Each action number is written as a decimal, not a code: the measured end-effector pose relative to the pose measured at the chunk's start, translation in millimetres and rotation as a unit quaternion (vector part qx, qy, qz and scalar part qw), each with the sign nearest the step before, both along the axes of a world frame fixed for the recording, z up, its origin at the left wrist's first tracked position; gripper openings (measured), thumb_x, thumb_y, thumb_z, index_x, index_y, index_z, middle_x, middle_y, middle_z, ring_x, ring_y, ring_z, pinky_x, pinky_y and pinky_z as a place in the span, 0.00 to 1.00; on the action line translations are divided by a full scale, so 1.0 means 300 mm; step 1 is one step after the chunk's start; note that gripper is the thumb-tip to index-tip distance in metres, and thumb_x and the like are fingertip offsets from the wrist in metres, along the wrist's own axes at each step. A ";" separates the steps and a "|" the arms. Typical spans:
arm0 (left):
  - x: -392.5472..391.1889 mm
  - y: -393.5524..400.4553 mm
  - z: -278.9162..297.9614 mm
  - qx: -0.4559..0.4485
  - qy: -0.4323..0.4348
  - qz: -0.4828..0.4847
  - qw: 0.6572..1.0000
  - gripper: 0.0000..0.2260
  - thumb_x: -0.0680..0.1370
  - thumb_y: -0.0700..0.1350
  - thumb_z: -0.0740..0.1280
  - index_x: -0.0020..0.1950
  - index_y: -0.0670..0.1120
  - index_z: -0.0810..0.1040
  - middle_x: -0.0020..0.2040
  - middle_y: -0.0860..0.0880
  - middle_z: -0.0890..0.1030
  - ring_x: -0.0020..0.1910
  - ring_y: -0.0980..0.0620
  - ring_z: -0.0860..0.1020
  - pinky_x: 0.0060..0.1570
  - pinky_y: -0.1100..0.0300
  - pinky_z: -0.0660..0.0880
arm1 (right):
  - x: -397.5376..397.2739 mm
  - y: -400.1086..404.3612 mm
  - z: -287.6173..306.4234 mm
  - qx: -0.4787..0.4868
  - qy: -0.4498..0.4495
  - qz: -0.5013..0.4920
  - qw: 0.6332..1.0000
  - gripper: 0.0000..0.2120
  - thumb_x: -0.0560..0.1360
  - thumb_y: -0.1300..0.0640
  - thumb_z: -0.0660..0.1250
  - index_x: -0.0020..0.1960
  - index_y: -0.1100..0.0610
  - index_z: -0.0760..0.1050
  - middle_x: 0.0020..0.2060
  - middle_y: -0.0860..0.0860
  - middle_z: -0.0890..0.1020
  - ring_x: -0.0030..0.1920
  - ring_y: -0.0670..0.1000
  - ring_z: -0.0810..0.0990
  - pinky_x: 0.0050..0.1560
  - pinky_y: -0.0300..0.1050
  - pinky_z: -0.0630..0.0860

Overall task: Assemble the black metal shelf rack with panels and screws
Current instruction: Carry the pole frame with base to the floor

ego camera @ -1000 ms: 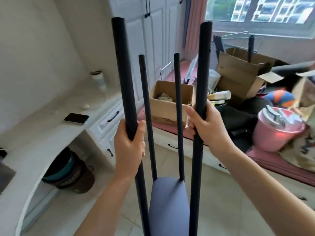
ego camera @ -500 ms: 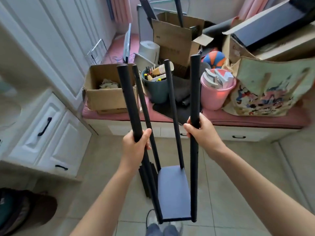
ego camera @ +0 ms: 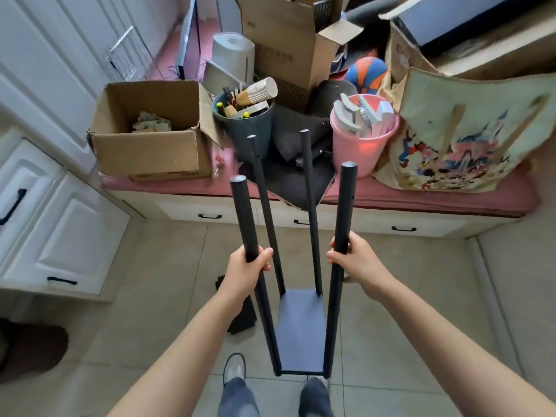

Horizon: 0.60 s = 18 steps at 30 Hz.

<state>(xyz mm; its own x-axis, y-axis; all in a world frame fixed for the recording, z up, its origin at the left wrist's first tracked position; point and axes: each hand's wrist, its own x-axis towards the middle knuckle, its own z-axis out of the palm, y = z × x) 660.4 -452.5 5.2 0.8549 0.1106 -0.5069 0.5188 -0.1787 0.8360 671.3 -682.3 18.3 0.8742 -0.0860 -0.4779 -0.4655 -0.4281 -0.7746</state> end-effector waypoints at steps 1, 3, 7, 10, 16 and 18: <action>0.007 -0.033 -0.034 0.003 0.008 0.001 1.000 0.07 0.80 0.45 0.69 0.45 0.44 0.75 0.39 0.47 0.80 0.41 0.54 0.80 0.42 0.61 0.71 | 0.009 -0.032 -0.043 0.000 0.010 0.002 1.000 0.05 0.75 0.62 0.67 0.48 0.54 0.72 0.45 0.57 0.80 0.44 0.54 0.78 0.44 0.58 0.81; 0.022 -0.092 -0.112 0.016 0.014 0.010 1.000 0.07 0.80 0.42 0.70 0.45 0.42 0.75 0.40 0.46 0.79 0.42 0.52 0.79 0.43 0.62 0.72 | 0.028 -0.084 -0.132 0.007 0.022 0.003 1.000 0.06 0.75 0.62 0.67 0.47 0.53 0.72 0.44 0.56 0.79 0.45 0.54 0.78 0.45 0.58 0.80; 0.045 -0.184 -0.290 0.059 0.034 0.032 0.997 0.05 0.78 0.39 0.70 0.46 0.39 0.77 0.39 0.48 0.78 0.39 0.52 0.76 0.40 0.62 0.72 | 0.070 -0.155 -0.319 0.012 0.034 -0.016 0.999 0.09 0.75 0.63 0.67 0.44 0.51 0.72 0.41 0.50 0.80 0.45 0.51 0.78 0.41 0.48 0.76; 0.062 -0.222 -0.426 0.080 0.045 0.031 0.995 0.03 0.78 0.38 0.71 0.45 0.43 0.78 0.40 0.49 0.79 0.41 0.53 0.77 0.40 0.62 0.71 | 0.109 -0.188 -0.462 -0.001 0.059 -0.026 0.998 0.09 0.74 0.65 0.68 0.42 0.52 0.74 0.41 0.50 0.81 0.45 0.52 0.78 0.45 0.51 0.77; 0.079 -0.272 -0.684 0.144 0.038 0.032 0.988 0.06 0.75 0.36 0.72 0.42 0.46 0.79 0.39 0.54 0.80 0.39 0.61 0.76 0.34 0.77 0.68 | 0.176 -0.218 -0.731 -0.027 0.106 -0.031 0.994 0.10 0.71 0.68 0.67 0.42 0.53 0.78 0.42 0.51 0.82 0.46 0.54 0.80 0.48 0.54 0.82; 0.067 -0.285 -0.763 0.148 0.046 0.053 0.986 0.05 0.75 0.35 0.71 0.43 0.44 0.79 0.38 0.53 0.80 0.38 0.61 0.77 0.34 0.78 0.68 | 0.195 -0.214 -0.814 -0.018 0.116 -0.048 0.992 0.11 0.71 0.69 0.65 0.43 0.54 0.79 0.39 0.51 0.81 0.42 0.53 0.80 0.44 0.53 0.83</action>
